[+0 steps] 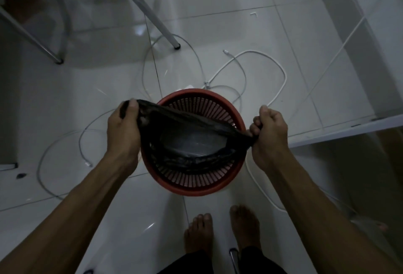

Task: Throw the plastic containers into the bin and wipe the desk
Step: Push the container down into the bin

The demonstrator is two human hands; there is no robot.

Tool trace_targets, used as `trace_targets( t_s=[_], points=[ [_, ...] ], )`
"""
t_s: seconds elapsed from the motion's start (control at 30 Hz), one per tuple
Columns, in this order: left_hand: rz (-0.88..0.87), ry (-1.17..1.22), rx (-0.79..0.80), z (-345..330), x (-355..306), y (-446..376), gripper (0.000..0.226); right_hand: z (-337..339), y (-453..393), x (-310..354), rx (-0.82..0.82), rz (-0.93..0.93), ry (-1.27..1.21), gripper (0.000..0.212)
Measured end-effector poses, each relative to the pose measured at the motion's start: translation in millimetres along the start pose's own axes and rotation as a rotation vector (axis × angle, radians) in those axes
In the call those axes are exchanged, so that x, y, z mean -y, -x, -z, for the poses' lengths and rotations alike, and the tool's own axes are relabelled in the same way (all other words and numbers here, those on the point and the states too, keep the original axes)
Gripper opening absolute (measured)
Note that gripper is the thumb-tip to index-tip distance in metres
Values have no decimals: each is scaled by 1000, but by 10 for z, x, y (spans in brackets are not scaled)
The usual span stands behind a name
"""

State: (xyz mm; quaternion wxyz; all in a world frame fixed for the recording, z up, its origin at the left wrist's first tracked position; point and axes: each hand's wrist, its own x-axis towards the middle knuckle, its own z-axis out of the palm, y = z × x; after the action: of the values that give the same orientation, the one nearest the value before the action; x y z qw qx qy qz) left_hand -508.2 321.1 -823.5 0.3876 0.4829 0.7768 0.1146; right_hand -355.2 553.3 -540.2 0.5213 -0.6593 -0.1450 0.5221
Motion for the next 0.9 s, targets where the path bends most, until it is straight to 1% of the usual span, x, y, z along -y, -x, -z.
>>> trace_targets(
  t_s=[0.03,0.07,0.1,0.13,0.17,0.2,0.23,0.27,0.3,0.33,0.37,0.4,0.5,0.57,0.6,0.67,0.7,0.77,0.83,0.9],
  points=[
    [11,166,92,-22,19,-11,25,34,4,-8,-1,2,13,19],
    [-32,185,57,-284,117,129,24,62,20,-6,17,11,29,19],
    [-46,236,49,-148,-27,137,27,76,46,3,48,21,59,20],
    [-61,323,28,231,-282,6,32,76,80,11,86,24,95,21],
    [-65,527,94,838,-682,-186,38,69,115,15,128,17,123,22],
    [-56,781,209,1534,-1188,-388,40,63,147,14,167,1,132,23],
    [-71,889,168,2176,-1775,-584,38,54,166,5,198,-11,129,23],
    [-89,1008,96,2598,-2322,-792,34,47,174,-3,223,-11,132,22],
    [-108,985,119,2735,-2498,-744,33,39,166,-6,241,2,150,21],
    [-152,879,149,2826,-2590,-665,31,22,149,-1,256,23,175,20],
    [-204,719,179,2845,-2668,-644,28,-5,126,-1,269,43,204,19],
    [-207,660,182,2725,-2644,-559,25,-42,107,-1,280,61,240,19],
    [-197,610,372,2540,-2682,-500,27,-183,68,-60,353,56,325,20],
    [-215,558,412,2541,-2767,-544,20,-256,53,-122,424,4,333,21],
    [-235,546,404,2507,-2773,-555,18,-285,48,-148,464,-52,294,22],
    [-294,486,388,2456,-2775,-510,21,-310,45,-172,555,-199,139,24],
    [-333,442,380,2464,-2786,-501,21,-303,35,-182,585,-236,95,28],
    [-417,376,412,2502,-2778,-495,19,-279,2,-218,571,-199,136,34],
    [-490,274,470,2532,-2771,-496,17,-229,-57,-253,484,-154,192,36],
    [-587,119,495,2545,-2777,-515,16,-185,-91,-266,421,-160,212,34]
  ],
)
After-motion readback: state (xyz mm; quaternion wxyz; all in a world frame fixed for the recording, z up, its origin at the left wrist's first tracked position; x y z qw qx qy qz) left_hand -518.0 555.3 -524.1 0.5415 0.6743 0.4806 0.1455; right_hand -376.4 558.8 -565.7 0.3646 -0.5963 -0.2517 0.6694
